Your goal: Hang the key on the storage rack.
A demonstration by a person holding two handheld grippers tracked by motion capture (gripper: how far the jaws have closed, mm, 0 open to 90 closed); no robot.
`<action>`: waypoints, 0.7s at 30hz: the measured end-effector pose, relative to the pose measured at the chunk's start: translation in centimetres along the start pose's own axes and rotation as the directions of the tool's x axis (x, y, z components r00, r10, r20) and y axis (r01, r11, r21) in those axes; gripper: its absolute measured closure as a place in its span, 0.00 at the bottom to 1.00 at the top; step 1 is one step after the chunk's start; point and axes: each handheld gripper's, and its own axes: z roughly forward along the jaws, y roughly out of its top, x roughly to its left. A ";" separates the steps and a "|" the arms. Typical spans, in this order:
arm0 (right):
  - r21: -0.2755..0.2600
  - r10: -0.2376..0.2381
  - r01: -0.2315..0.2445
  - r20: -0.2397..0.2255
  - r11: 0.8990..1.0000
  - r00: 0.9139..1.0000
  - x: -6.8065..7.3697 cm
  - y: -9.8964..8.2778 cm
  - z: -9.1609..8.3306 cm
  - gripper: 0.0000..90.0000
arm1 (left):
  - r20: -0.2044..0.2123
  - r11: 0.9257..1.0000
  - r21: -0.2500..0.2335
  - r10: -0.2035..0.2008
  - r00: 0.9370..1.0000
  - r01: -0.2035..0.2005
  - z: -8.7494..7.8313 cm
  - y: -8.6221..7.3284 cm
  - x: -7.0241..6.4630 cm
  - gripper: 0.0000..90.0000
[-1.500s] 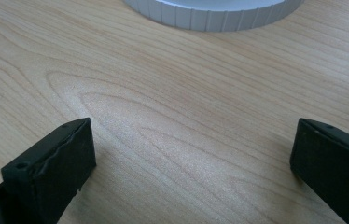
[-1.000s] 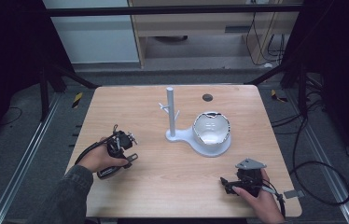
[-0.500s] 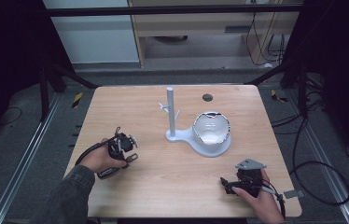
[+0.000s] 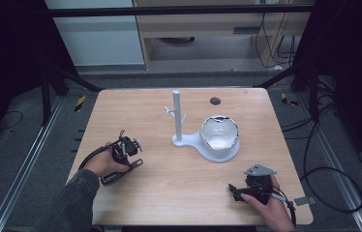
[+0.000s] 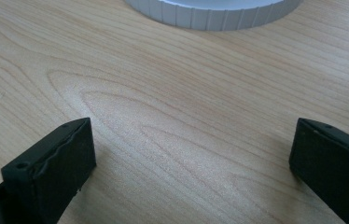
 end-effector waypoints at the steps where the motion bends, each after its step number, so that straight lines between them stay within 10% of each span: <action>1: 0.001 0.000 0.000 0.000 1.000 1.000 0.0 0.0 0.0 0.01 | 0.000 1.000 0.000 0.000 1.000 0.000 0.0 0.0 0.0 0.76; 21: 0.001 0.000 0.000 0.001 1.000 1.000 0.0 0.0 0.0 0.01 | 0.003 1.000 -0.001 -0.014 1.000 0.014 0.0 0.1 0.0 0.88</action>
